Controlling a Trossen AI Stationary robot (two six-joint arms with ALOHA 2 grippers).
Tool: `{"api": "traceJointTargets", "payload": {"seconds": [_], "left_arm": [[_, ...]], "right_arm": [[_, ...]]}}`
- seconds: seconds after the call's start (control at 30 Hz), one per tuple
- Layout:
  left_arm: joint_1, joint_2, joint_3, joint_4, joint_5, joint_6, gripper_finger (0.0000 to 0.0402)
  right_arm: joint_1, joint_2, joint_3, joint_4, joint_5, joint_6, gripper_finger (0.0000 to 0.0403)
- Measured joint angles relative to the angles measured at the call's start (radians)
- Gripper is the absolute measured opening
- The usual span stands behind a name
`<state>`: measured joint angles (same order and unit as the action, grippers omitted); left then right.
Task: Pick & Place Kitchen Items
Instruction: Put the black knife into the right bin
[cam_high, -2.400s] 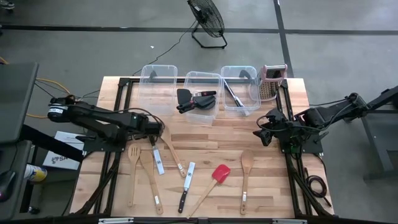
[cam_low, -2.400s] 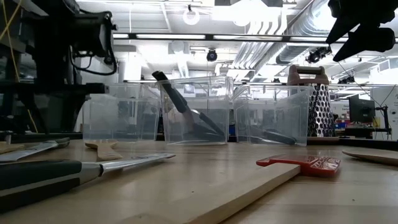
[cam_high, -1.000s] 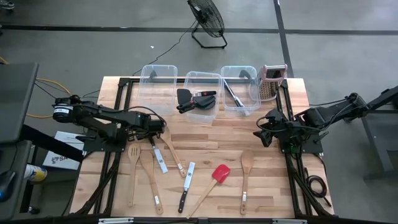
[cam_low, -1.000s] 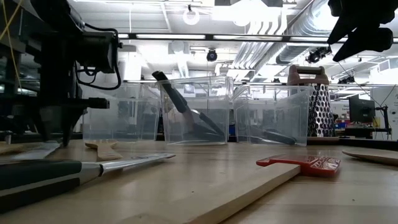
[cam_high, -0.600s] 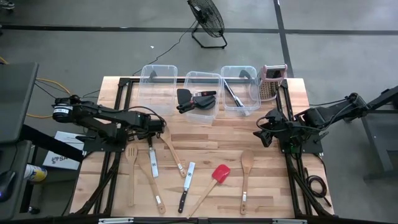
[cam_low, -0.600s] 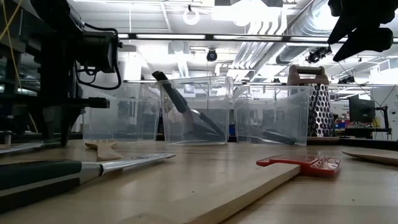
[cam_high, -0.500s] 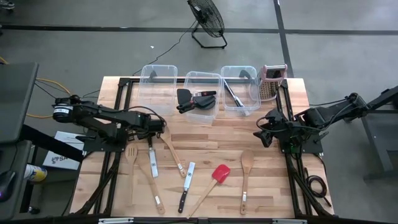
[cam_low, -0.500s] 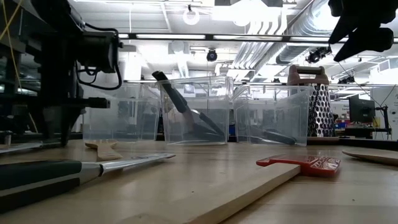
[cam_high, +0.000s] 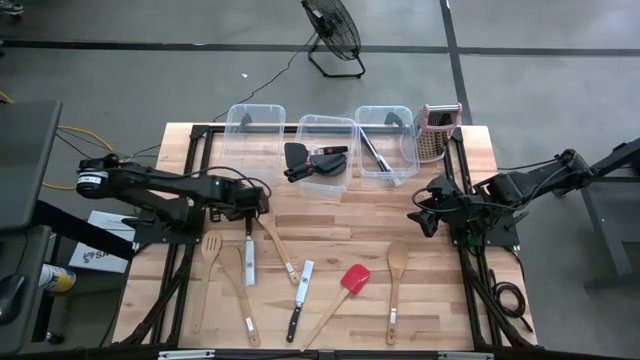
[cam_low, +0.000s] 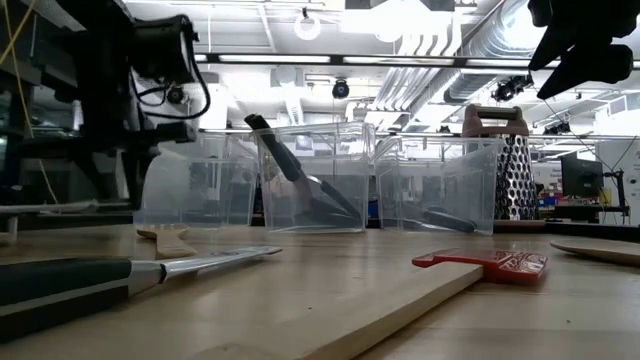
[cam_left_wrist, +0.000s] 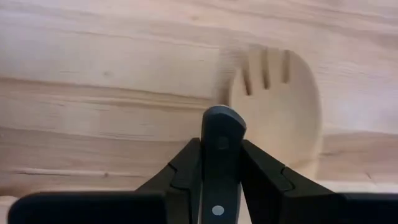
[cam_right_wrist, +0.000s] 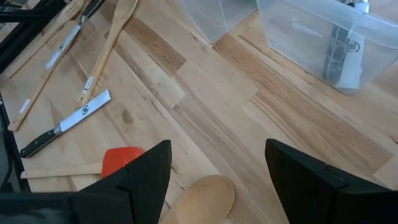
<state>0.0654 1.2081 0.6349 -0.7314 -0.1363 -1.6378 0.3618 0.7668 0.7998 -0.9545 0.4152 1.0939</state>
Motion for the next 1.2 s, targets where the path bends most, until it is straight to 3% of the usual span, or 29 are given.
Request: {"api": "traceJointTargets", "payload": {"seconds": [0.27,0.67,0.93,1.2], "left_arm": [[-0.001,-0.088,0.068,0.014,0.026,0.101,0.0080],[-0.001,-0.151,0.205,0.208,0.015,0.280,0.0080],[-0.001,-0.149,0.235,0.503,-0.039,0.411,0.0080],[0.000,-0.111,0.235,0.853,-0.089,0.636,0.0080]], "right_arm": [[0.000,0.000,0.000,0.000,-0.017,0.000,0.0251],[0.000,0.000,0.000,0.027,-0.026,-0.008,0.0251],[0.000,0.000,0.000,0.215,-0.007,-0.111,0.0251],[-0.021,0.001,0.000,0.408,0.039,-0.267,0.0251]]}}
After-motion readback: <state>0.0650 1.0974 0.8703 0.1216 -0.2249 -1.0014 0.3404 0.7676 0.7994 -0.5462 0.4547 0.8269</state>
